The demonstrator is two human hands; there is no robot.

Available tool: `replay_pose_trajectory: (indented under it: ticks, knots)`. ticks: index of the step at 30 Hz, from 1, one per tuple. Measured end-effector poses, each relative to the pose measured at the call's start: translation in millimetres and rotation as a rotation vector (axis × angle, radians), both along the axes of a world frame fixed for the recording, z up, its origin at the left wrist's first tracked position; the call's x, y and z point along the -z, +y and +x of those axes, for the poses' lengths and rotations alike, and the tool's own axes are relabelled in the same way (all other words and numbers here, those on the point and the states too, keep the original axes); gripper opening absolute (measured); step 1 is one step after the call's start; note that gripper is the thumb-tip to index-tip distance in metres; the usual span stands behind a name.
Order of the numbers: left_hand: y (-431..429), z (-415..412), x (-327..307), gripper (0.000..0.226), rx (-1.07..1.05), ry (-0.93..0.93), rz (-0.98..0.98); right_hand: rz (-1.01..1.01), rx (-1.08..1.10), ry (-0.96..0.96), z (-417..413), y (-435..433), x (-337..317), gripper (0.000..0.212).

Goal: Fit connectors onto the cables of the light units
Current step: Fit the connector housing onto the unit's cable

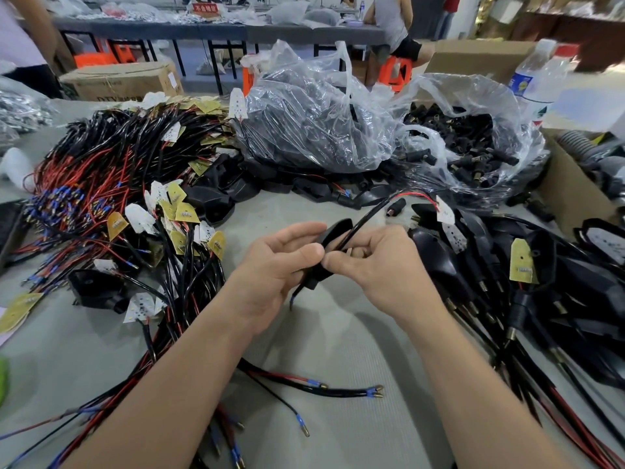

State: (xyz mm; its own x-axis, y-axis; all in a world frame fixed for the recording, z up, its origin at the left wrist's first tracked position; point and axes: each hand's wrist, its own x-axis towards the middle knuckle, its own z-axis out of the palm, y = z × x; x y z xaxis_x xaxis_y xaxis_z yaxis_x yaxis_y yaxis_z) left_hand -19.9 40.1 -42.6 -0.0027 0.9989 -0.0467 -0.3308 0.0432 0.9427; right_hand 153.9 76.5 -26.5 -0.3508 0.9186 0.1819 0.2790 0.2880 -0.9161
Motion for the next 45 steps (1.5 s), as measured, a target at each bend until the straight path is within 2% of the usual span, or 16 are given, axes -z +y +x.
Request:
replay_pose_trajectory:
  ticks: [4, 8, 10, 14, 19, 21, 23, 26, 28, 32, 34, 35, 38, 41, 43, 45]
  knots:
    - [0, 0, -2, 0.044, 0.088, -0.089, 0.037, 0.116, 0.118, -0.109, -6, -9, -3, 0.012]
    - [0, -3, -3, 0.045, 0.322, 0.039, 0.062, 0.171, 0.202, -0.040, -8, -14, -5, 0.013]
    - [0, -1, -3, 0.045, 0.336, 0.113, 0.022, 0.153, 0.254, 0.012, -5, -11, -5, 0.011]
    - [-1, 8, 1, 0.021, 0.120, 0.276, -0.151, 0.154, 0.405, 0.021, 4, -2, -5, 0.011]
    - [4, -1, 2, 0.029, -0.213, 0.354, -0.139, 0.120, 0.419, 0.061, 13, 0, -10, 0.017]
    - [5, -7, 0, 0.032, -0.439, 0.373, -0.073, 0.048, 0.463, 0.180, 20, 4, -13, 0.022]
    - [3, -11, -3, 0.035, -0.637, 0.393, 0.072, -0.111, 0.486, 0.334, 23, 8, -13, 0.025]
    - [0, -16, -6, 0.035, -0.794, 0.437, 0.234, -0.320, 0.438, 0.565, 19, 11, -12, 0.028]
    - [-1, -20, -6, 0.034, -0.867, 0.445, 0.242, -0.336, 0.438, 0.619, 17, 12, -13, 0.028]
    - [-4, -20, -8, 0.032, -0.935, 0.447, 0.173, -0.254, 0.432, 0.607, 14, 10, -15, 0.031]
    - [-6, -20, -9, 0.029, -0.940, 0.517, 0.121, -0.192, 0.469, 0.635, 16, 13, -14, 0.029]
    - [-7, -20, -10, 0.027, -0.933, 0.622, 0.079, -0.173, 0.504, 0.625, 18, 14, -14, 0.026]
    - [-9, -16, -12, 0.018, -0.863, 1.156, -0.048, -0.124, 0.573, 0.490, 28, 19, -11, 0.018]
    - [-14, -5, -13, 0.014, -0.824, 1.391, 0.109, -0.094, 0.565, 0.270, 29, 16, -9, 0.012]
    - [-16, 1, -10, 0.020, -0.762, 1.417, 0.258, -0.091, 0.514, 0.169, 26, 14, -6, 0.013]
    - [-15, 6, -8, 0.039, -0.580, 1.330, 0.321, -0.103, 0.458, 0.135, 21, 11, -4, 0.013]
